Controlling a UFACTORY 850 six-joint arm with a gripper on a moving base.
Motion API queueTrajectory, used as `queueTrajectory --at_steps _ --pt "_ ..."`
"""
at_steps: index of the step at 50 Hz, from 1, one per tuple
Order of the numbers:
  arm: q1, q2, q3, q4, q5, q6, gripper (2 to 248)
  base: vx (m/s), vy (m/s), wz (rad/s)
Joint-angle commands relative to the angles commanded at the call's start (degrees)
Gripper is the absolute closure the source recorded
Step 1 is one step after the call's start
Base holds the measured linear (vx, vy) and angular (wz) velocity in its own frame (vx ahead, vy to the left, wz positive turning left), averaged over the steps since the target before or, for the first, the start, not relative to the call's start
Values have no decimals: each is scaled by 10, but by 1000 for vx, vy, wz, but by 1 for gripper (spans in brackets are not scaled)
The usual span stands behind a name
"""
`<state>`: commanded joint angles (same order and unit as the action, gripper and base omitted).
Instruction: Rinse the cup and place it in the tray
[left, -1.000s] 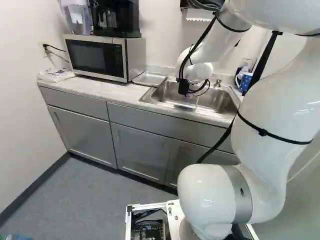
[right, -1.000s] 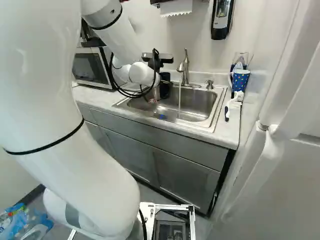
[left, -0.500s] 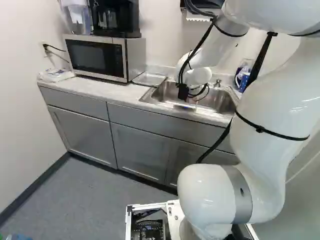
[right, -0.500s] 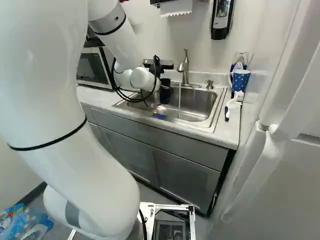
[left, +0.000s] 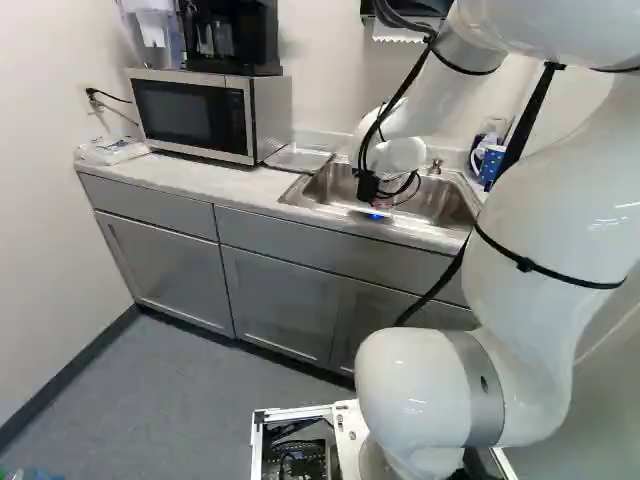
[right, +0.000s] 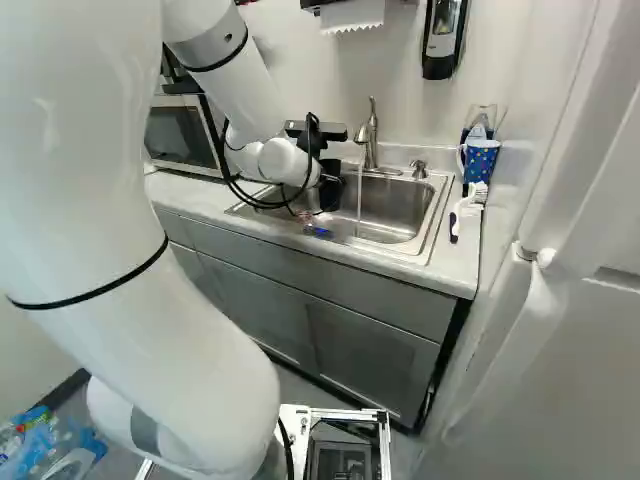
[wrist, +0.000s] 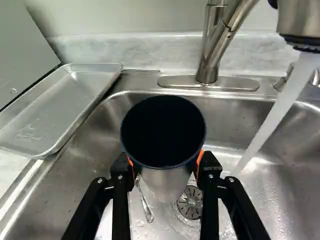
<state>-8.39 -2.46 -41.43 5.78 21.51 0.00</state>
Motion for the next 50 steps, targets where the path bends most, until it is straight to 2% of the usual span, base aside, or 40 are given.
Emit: queueTrajectory --at_steps 13,33,50 --pt "-10 5 5 0 0 0 124 0 0 0" --pt "-48 24 25 0 0 0 124 0 0 0" --pt "-80 24 25 0 0 0 124 0 0 0"
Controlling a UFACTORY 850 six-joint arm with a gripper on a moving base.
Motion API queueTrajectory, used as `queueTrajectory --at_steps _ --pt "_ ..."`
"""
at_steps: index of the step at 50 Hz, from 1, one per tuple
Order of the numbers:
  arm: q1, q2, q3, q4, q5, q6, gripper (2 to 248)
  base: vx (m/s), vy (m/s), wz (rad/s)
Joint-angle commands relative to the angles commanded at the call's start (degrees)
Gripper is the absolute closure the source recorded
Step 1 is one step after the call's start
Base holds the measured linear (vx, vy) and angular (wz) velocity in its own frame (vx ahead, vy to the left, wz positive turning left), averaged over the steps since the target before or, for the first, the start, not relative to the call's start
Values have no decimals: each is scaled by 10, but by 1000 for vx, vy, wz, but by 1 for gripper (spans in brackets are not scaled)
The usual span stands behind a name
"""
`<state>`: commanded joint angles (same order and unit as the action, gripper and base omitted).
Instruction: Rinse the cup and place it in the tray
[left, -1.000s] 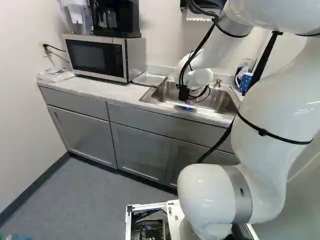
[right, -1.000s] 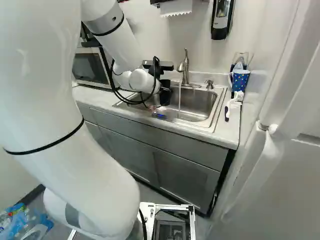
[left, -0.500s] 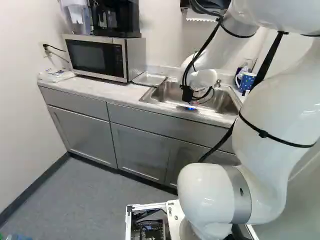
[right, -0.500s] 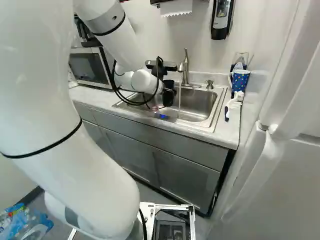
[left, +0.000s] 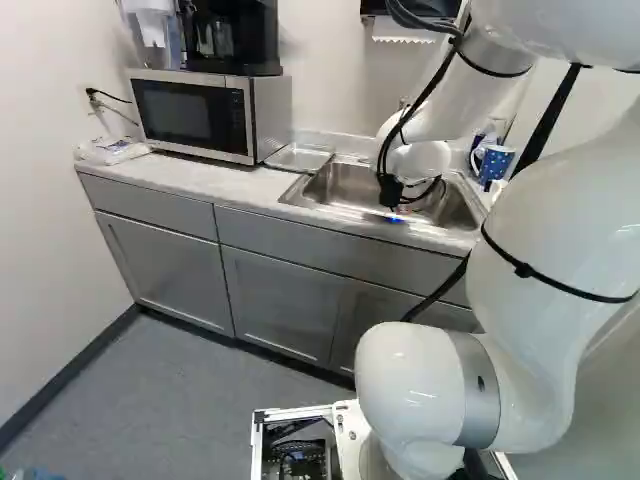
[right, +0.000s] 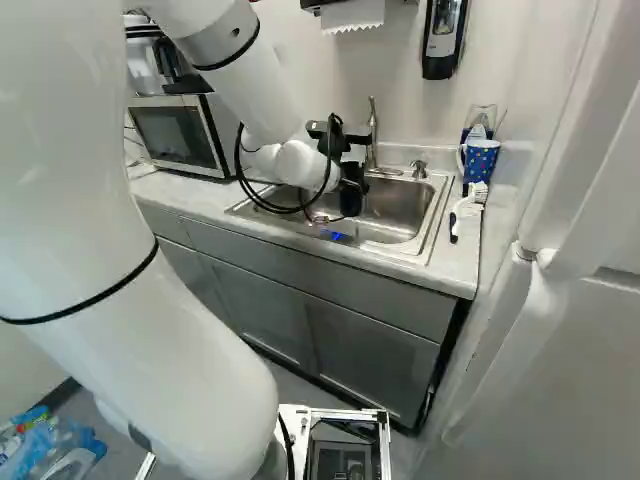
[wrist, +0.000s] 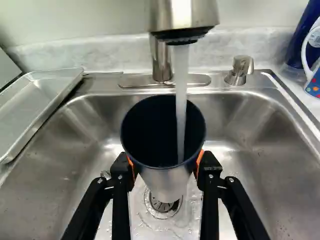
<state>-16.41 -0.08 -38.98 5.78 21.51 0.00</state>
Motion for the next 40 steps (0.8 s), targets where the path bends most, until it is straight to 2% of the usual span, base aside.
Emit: queueTrajectory --at_steps 40 --pt "-3 -2 -2 0 0 0 124 0 0 0"
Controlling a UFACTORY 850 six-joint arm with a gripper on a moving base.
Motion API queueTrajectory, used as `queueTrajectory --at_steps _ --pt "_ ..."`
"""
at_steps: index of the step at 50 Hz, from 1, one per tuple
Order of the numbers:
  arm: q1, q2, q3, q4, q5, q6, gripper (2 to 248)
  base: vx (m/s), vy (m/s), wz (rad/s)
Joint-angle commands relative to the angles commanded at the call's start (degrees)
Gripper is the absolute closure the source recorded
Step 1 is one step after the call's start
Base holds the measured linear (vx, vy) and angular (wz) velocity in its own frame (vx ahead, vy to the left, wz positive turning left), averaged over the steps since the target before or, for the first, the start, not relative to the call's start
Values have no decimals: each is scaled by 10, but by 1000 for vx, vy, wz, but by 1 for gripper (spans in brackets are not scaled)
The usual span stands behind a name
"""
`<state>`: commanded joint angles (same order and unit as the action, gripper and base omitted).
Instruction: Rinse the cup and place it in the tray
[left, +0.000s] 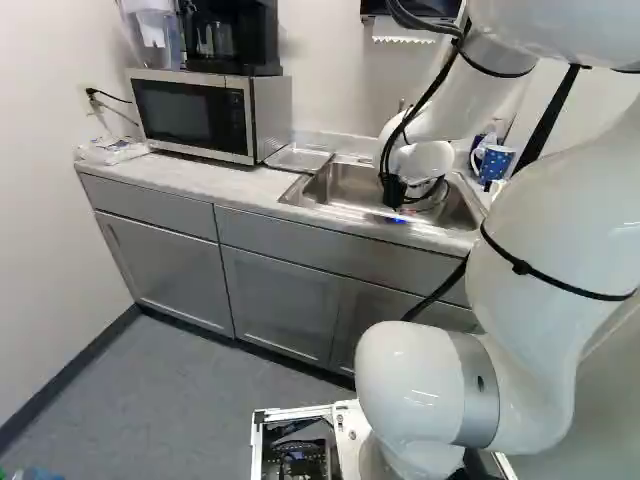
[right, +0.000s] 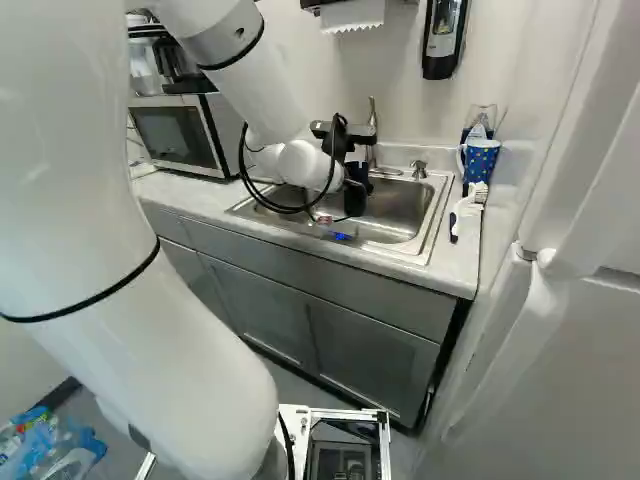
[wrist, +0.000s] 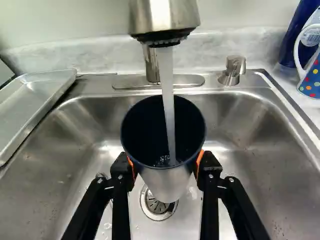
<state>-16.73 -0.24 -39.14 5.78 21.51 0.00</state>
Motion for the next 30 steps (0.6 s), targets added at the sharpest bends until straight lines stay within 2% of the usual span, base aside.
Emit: queueTrajectory --at_steps 30 --pt "0 0 0 0 0 0 124 0 0 0"
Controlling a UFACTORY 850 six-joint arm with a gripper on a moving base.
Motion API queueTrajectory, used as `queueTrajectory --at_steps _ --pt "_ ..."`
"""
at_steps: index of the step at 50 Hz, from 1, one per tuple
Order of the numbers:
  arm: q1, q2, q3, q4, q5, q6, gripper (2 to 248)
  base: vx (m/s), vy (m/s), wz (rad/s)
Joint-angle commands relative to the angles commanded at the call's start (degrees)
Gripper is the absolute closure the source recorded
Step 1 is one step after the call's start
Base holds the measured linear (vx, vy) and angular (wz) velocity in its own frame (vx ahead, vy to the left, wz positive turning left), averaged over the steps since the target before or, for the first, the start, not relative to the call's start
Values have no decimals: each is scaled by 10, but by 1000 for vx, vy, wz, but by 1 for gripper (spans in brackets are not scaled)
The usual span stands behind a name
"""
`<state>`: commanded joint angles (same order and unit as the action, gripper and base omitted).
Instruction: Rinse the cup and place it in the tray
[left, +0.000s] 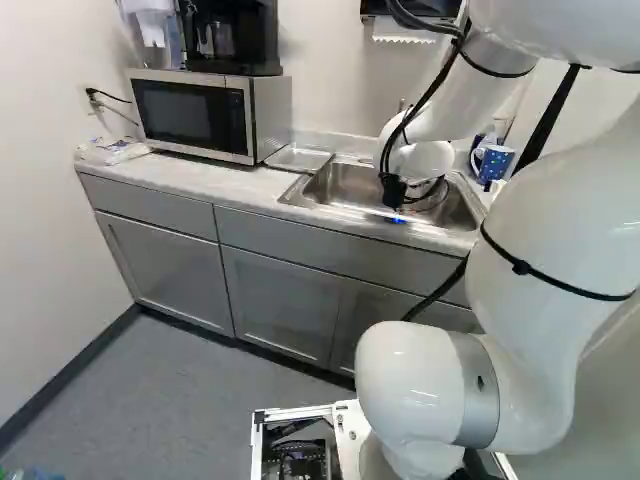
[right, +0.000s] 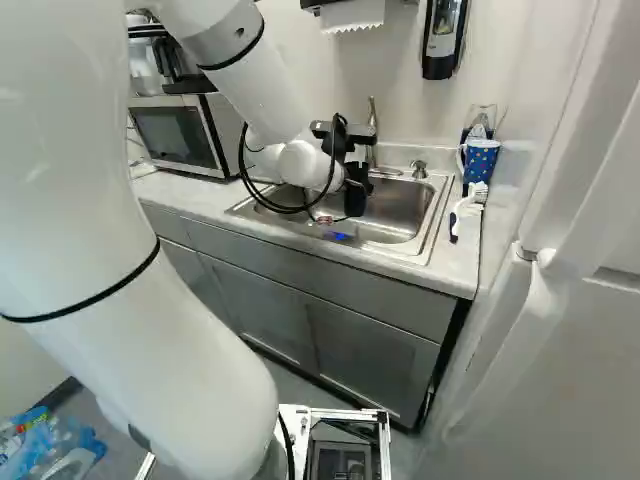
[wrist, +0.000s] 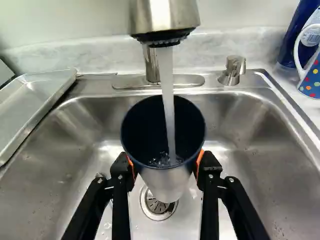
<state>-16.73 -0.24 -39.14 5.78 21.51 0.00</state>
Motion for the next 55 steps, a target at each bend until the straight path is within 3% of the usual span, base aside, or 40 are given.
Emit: queueTrajectory --at_steps 55 --pt "0 0 0 0 0 0 124 0 0 0"
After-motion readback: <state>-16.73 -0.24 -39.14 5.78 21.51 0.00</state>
